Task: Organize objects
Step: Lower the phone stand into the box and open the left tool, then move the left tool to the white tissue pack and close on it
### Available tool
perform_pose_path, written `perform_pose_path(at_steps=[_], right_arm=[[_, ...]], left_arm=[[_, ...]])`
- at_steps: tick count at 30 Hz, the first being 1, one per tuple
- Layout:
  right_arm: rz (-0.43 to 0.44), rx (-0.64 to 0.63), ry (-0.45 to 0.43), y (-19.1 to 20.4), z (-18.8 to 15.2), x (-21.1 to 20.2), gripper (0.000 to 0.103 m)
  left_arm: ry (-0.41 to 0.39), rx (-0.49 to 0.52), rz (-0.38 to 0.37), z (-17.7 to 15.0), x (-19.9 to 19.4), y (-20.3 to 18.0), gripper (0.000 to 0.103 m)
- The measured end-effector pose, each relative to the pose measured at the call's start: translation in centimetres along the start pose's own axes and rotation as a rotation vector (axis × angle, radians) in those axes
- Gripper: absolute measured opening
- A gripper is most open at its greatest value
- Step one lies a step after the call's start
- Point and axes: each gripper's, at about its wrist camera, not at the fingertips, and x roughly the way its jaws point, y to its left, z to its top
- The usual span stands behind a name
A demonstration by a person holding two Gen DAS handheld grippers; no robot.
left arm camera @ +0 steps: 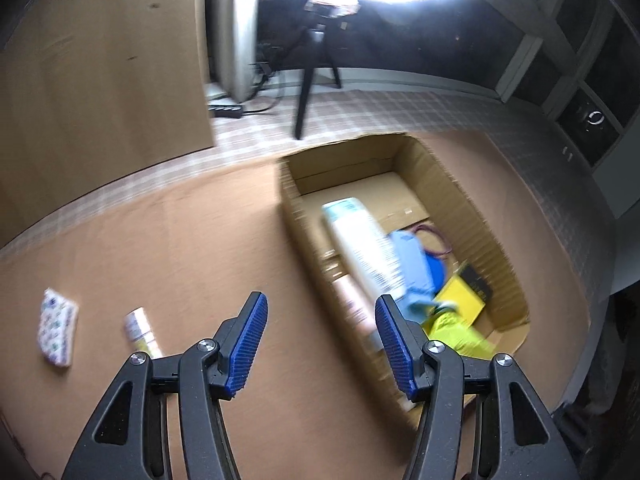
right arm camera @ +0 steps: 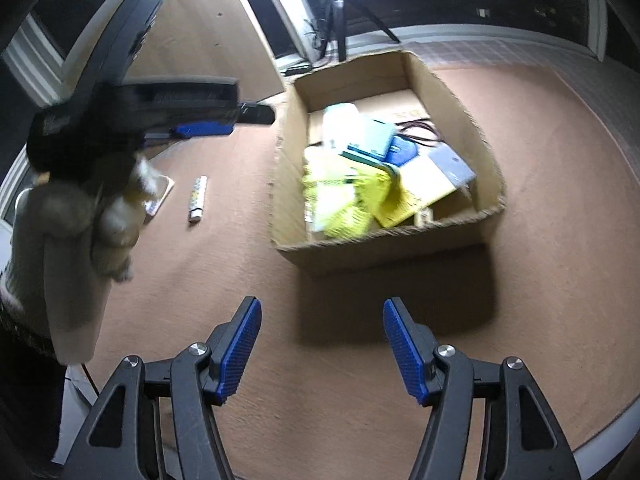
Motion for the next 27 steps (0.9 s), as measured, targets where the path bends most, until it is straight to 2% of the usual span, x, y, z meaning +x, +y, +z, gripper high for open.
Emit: perform_pose_path(at_steps=[6, 13, 19, 27], right_arm=[[0.035, -0.042, 0.008, 3.3, 0.9, 1.2, 0.06], [0.075, -0.088, 0.035, 7.9, 0.7, 3.1, 0.06], [0.094, -0.115, 0.059, 11.2, 0.0, 4.4, 0.06], [0.083, -0.12, 0.072, 13.4, -0.6, 5.0, 0.06]], left_arm=[[-0.005, -0.068, 0.045, -2.5, -2.1, 5.7, 0.06], [0.011, -0.176, 0.142, -4.8, -3.6, 14.8, 0.06], [0.042, -0.264, 0.184, -5.0, -3.8, 22.1, 0.06], [0.087, -0.322, 0.194, -4.0, -2.4, 28.2, 0.06]])
